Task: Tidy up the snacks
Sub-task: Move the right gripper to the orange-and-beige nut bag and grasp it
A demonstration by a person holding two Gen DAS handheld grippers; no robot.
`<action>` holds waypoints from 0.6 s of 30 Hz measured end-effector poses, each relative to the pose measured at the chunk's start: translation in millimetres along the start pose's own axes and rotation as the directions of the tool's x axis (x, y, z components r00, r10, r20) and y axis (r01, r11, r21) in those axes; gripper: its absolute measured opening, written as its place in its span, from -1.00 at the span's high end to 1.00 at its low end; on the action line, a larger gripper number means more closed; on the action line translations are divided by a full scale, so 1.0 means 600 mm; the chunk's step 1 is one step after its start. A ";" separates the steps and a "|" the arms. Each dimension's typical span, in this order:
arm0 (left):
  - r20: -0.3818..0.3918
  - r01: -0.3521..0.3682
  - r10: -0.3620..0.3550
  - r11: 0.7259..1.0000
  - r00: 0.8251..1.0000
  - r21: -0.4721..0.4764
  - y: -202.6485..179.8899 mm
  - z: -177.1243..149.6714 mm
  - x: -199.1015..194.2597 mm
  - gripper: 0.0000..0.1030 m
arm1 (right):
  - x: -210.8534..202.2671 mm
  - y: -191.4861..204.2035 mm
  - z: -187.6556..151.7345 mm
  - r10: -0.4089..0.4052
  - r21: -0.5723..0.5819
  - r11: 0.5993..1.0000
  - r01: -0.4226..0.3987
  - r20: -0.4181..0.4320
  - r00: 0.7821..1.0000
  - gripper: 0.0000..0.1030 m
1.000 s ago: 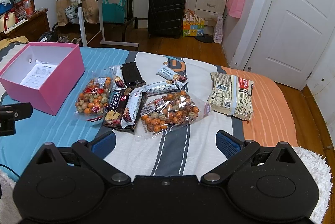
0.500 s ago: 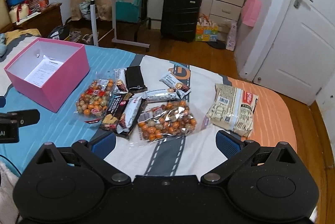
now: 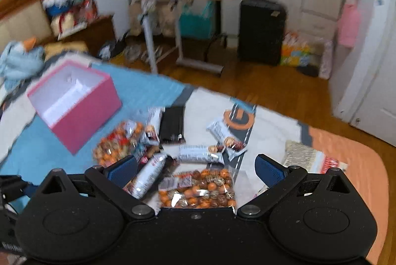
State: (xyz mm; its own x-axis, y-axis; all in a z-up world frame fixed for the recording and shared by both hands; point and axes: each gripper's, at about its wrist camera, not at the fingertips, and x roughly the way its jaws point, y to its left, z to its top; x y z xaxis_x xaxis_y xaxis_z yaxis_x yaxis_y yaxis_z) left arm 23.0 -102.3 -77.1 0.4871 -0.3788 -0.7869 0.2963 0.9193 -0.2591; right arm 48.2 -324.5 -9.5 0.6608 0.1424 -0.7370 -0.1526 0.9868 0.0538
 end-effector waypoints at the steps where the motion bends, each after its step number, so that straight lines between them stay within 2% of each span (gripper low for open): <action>1: -0.015 0.021 -0.021 1.000 1.000 -0.016 0.000 -0.004 0.018 -0.42 | 0.021 -0.007 0.003 0.030 -0.018 0.999 -0.030 -0.029 0.999 -0.88; 5: -0.055 0.077 -0.082 0.992 0.995 -0.100 0.008 -0.019 0.078 -0.30 | 0.087 -0.032 -0.007 0.129 -0.016 0.991 -0.132 -0.127 0.983 -0.79; 8: -0.052 0.076 -0.083 0.989 0.995 -0.123 0.010 -0.025 0.111 -0.23 | 0.126 -0.053 -0.024 0.210 0.019 0.978 -0.210 -0.173 0.962 -0.75; 12: -0.029 0.070 -0.075 0.986 0.997 -0.151 0.014 -0.026 0.146 -0.15 | 0.171 -0.082 -0.047 0.243 0.085 0.969 -0.230 -0.217 0.945 -0.60; 14: -0.011 0.045 -0.048 0.985 0.999 -0.166 0.016 -0.025 0.161 -0.13 | 0.189 -0.092 -0.059 0.246 0.122 0.968 -0.222 -0.245 0.938 -0.58; 16: 0.015 -0.013 0.015 0.989 1.000 -0.145 0.013 -0.028 0.174 -0.13 | 0.197 -0.092 -0.067 0.194 0.102 0.980 -0.173 -0.253 0.948 -0.58; 18: -0.004 -0.010 0.010 0.991 1.000 -0.135 0.013 -0.031 0.189 -0.11 | 0.200 -0.089 -0.067 0.168 0.082 0.985 -0.152 -0.243 0.955 -0.58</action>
State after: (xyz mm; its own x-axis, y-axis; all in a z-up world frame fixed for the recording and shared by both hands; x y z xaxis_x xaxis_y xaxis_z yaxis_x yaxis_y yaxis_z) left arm 65.3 -136.3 -178.5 0.4867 -0.3692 -0.7917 0.1776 0.9292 -0.3241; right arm 106.3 -363.5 -127.6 0.4272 0.2830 -0.8587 -0.1902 0.9566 0.2207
